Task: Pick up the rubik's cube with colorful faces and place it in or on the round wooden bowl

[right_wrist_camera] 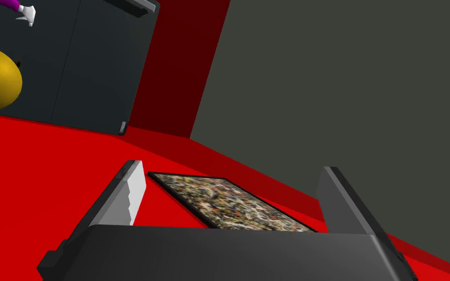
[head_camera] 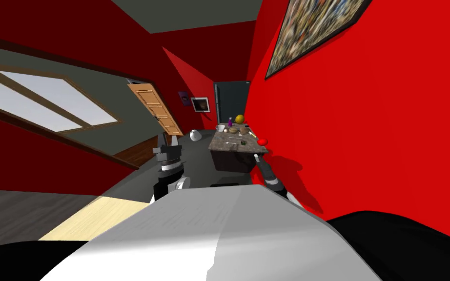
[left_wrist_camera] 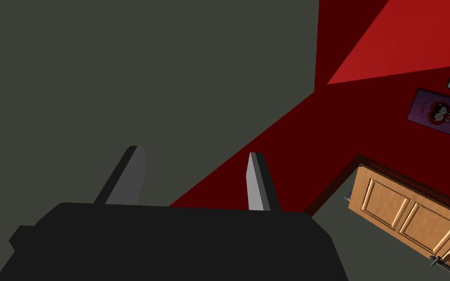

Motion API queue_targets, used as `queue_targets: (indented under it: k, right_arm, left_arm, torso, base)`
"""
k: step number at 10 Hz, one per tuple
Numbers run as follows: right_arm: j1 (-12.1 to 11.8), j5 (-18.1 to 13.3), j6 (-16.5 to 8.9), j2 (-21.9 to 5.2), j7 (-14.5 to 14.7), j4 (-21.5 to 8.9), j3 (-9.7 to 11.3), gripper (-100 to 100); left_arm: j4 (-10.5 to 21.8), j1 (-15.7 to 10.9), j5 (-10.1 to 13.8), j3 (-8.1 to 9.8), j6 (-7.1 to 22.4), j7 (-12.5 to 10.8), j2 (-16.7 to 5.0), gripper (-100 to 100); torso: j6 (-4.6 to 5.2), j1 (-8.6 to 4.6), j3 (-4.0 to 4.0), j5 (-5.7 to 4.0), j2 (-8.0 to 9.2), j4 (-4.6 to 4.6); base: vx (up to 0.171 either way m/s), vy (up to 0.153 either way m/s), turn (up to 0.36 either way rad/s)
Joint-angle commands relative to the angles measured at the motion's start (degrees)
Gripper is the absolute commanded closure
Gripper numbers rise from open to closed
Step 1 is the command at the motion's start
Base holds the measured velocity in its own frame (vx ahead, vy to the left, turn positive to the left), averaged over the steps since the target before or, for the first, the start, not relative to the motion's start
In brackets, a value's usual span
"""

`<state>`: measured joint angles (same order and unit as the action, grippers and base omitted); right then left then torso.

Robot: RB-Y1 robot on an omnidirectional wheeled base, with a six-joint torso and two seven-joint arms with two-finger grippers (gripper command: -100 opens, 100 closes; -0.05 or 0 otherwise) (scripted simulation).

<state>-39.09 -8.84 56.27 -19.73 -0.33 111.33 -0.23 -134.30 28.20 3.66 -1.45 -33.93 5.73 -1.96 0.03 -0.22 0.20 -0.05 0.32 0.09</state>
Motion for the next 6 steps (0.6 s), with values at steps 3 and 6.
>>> queue_targets:
  k: [3, 6]
  right_arm:
    - [-3.91, -4.46, 2.37, -3.50, -0.17, -4.96, -2.52, -100]
    - [-6.22, -6.75, 3.40, -5.17, -0.18, -8.25, -3.80, -100]
  left_arm:
    - [0.00, 0.00, 0.00, 0.00, 0.00, 0.00, 0.00, 0]
    - [0.00, -0.01, 0.00, -0.01, 0.00, 0.00, 0.00, 0]
  torso:
    - [-0.02, 0.02, -0.06, 0.00, -0.11, -0.02]
    - [-0.06, 0.02, -0.10, 0.01, -0.18, -0.04]
  base:
    - [-0.061, -0.007, 0.253]
    - [-0.044, -0.007, 0.228]
